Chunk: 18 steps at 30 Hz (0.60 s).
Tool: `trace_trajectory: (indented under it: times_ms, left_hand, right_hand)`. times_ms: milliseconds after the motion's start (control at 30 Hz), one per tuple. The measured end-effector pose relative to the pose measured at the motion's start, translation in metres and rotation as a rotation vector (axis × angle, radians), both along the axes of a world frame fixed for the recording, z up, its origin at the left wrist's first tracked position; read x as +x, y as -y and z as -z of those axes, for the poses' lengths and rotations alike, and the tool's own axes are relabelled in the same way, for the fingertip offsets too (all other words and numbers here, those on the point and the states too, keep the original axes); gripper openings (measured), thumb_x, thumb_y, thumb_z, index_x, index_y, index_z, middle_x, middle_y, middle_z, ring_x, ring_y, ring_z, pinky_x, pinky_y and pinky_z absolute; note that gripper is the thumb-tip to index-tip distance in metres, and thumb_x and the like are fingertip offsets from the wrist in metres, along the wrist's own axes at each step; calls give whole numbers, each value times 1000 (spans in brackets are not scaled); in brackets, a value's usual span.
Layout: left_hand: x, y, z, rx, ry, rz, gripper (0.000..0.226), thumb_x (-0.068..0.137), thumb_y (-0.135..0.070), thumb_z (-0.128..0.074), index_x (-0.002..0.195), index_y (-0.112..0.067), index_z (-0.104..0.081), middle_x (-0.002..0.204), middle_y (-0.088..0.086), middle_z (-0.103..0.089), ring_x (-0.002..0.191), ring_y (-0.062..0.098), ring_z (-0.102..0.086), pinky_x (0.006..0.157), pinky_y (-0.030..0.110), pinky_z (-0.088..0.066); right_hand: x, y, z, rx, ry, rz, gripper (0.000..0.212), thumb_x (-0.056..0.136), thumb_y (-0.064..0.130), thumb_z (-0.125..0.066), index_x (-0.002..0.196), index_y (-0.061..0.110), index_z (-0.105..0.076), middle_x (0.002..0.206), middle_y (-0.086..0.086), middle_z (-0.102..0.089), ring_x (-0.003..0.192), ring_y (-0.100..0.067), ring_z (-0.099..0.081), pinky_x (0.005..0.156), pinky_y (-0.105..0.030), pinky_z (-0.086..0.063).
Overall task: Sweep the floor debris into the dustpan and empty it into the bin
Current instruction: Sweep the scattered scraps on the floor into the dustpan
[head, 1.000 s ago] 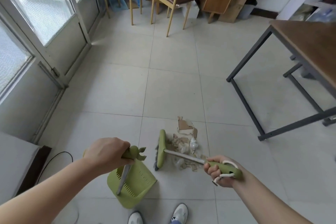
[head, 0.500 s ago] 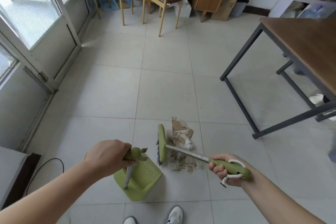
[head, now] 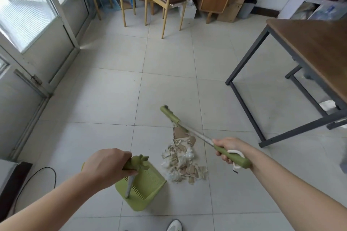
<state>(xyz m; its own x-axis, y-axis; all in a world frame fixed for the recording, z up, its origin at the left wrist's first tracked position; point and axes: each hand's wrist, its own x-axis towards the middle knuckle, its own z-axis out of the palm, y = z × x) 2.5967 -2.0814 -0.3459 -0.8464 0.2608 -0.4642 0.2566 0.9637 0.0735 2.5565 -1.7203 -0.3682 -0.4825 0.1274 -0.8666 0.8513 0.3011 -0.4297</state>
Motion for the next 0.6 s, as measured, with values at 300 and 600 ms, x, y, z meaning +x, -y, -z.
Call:
trace_trajectory:
  times_ms: [300, 600]
  left_hand:
    - [-11, -13, 13, -11, -1, 13, 46, 86, -66, -49, 74, -23, -37, 64, -6, -44, 65, 19, -47, 45, 27, -26]
    - [-18, -22, 21, -17, -26, 38, 46, 87, -65, -48, 78, -21, -38, 64, -5, -42, 65, 23, -46, 43, 27, -22]
  right_hand:
    - [-45, -11, 61, 221, -6, -63, 21, 96, 10, -46, 78, 0, -52, 61, -15, -55, 35, -18, -45, 34, -14, -35]
    - [8, -20, 106, 277, 279, -142, 27, 99, 19, -28, 104, 2, -48, 56, -13, -52, 42, -20, -42, 40, -18, -34]
